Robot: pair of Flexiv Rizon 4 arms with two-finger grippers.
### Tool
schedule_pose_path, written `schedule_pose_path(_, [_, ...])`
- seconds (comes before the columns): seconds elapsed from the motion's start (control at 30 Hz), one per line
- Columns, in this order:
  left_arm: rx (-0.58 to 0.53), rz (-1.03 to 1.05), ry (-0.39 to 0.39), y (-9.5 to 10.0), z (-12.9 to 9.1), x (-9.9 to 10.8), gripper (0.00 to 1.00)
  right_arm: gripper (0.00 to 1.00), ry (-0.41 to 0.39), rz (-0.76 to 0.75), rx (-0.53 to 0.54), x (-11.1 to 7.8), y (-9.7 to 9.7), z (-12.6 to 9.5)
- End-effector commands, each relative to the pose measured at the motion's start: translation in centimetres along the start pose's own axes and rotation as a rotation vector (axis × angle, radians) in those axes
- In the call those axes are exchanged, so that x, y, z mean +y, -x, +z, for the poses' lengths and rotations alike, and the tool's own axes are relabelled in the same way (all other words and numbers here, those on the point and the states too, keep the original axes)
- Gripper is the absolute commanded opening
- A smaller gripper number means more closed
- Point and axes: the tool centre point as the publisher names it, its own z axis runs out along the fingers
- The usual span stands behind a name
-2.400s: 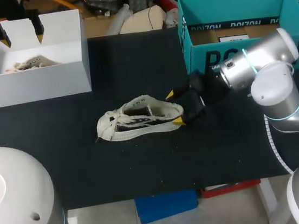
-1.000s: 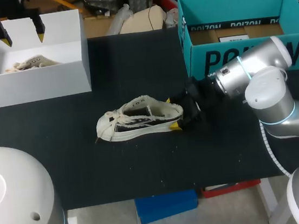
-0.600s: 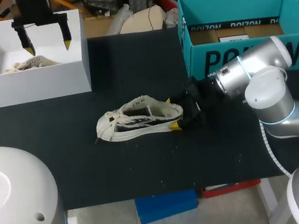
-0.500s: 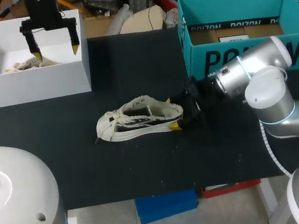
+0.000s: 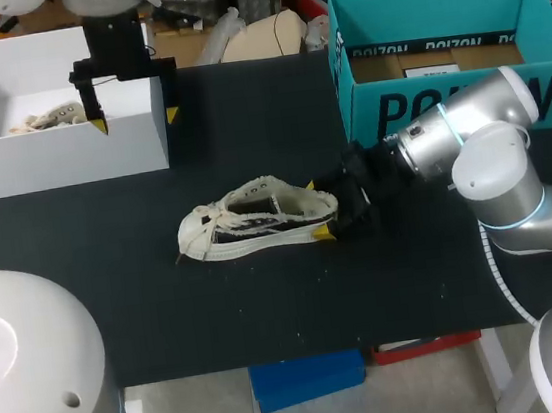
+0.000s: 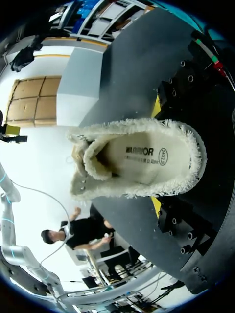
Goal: Take the shoe out of the shoebox, open the shoe tongue, remove and reinsert the insole, then place the shoe into the shoebox
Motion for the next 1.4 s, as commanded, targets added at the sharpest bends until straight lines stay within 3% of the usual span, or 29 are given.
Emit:
schedule_pose_path(0.03, [0.002,0.001,-0.001,0.1,0.1,0.0,1.00,0.00,-0.001,0.001,-0.001,-0.1,0.1,0.3])
schedule_pose_path(0.17, [-0.032,-0.021,-0.084,-0.9,-0.4,0.9,1.00,0.00,-0.001,0.001,-0.001,-0.1,0.1,0.3])
schedule_pose_path(0.4, [-0.102,0.007,-0.162,-6.3,-0.6,5.0,1.00,0.00,-0.001,0.001,-0.001,-0.1,0.1,0.3])
schedule_pose_path(0.47, [-0.158,-0.004,-0.164,-7.6,-0.1,5.8,1.00,0.00,-0.001,0.001,-0.001,-0.1,0.1,0.3])
schedule_pose_path(0.8, [-0.223,0.050,-0.088,-12.5,3.4,7.2,1.00,0.00,-0.001,0.001,-0.001,-0.1,0.1,0.3])
schedule_pose_path(1.17, [-0.346,0.118,-0.072,-15.1,8.6,7.9,1.00,0.00,-0.001,0.001,-0.001,-0.1,0.1,0.3])
schedule_pose_path(1.4, [-0.359,0.141,-0.052,-16.9,11.0,8.4,1.00,0.00,-0.001,0.001,-0.001,-0.1,0.1,0.3])
